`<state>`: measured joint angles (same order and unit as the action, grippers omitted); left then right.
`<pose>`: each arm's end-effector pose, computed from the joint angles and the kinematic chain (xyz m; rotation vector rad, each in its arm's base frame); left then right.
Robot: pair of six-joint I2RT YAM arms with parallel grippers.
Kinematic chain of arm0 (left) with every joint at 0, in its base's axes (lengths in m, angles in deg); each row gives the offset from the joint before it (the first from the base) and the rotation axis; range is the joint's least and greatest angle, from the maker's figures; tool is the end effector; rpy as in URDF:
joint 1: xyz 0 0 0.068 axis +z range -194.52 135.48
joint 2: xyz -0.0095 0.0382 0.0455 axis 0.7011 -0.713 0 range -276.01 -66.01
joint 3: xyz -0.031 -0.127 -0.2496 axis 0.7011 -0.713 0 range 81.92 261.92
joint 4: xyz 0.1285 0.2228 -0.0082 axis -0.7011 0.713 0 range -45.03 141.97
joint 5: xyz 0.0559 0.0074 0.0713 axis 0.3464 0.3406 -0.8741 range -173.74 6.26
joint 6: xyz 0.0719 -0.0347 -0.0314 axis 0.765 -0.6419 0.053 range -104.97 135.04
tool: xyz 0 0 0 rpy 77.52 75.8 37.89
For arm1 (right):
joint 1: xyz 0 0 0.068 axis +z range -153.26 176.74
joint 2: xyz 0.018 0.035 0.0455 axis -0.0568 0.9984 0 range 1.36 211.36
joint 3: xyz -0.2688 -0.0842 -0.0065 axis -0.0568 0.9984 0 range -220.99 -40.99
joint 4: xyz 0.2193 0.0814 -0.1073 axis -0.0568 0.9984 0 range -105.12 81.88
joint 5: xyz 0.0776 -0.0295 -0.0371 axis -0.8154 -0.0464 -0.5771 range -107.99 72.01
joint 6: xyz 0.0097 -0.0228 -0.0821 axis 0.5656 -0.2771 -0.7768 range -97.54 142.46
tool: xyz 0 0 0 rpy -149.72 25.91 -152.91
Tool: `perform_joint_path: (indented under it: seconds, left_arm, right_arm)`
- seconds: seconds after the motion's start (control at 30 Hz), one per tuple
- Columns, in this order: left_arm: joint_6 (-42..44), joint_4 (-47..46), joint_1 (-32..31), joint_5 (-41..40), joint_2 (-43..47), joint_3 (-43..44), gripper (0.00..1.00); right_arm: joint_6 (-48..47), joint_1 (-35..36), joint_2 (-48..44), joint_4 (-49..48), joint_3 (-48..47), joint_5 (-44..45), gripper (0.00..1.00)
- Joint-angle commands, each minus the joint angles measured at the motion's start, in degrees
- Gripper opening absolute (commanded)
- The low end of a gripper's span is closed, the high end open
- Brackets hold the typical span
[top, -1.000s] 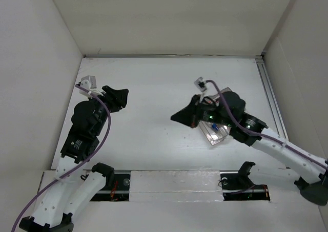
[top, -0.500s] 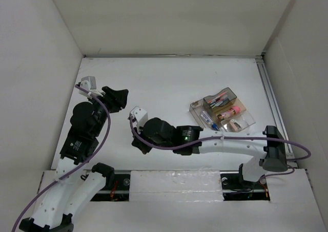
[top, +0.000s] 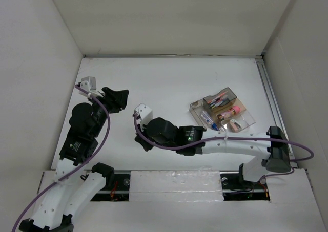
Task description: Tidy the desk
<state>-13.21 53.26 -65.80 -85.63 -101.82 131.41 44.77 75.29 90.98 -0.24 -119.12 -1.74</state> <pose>0.1565 -0.0583 0.4026 -0.1194 1.5086 -0.6738 0.0995 0.3851 0.3324 -0.8273 1.9432 0.8147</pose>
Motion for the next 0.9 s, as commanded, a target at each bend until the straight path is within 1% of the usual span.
perform_joint_path:
  seconds: [0.0,0.67,0.7,0.77,0.87]
  left_arm:
    - [1.09,-3.37,0.18,1.18,-0.05,-0.1,0.42]
    - [1.44,-3.55,0.18,1.54,0.22,-0.45,0.41]
    - [1.7,-3.9,0.18,3.45,0.39,-0.63,0.41]
    - [2.23,-5.21,0.18,3.82,0.92,-1.33,0.4]
    - [2.32,-4.52,0.18,4.35,0.22,-1.16,0.41]
  right_arm:
    - [0.55,0.03,0.37,-2.48,-0.1,1.5,0.0]
    - [1.34,0.03,3.01,-2.22,-0.18,0.62,0.0]
    - [1.51,0.03,3.1,-2.13,-0.27,0.71,0.0]
    - [1.51,0.03,2.84,-2.39,0.08,0.62,0.0]
    - [1.25,0.03,2.92,-2.48,-0.09,1.33,0.0]
